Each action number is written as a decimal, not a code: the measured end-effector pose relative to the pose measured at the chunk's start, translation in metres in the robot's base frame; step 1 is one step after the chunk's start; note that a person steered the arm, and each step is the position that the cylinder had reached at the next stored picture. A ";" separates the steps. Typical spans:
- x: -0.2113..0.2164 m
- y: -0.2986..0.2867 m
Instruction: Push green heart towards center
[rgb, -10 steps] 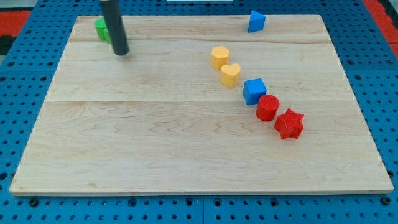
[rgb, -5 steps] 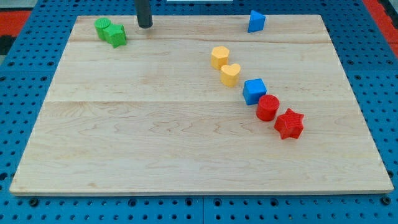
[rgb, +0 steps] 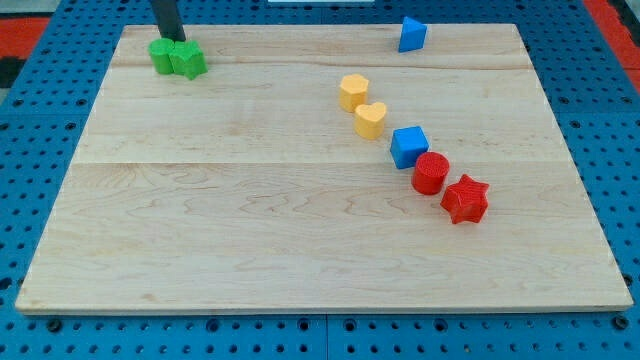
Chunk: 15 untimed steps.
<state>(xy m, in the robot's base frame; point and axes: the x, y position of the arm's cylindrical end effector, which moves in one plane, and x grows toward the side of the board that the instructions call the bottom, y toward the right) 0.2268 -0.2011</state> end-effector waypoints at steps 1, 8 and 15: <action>0.013 0.015; 0.142 0.005; 0.211 0.121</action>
<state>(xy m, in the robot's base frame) 0.4380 -0.0797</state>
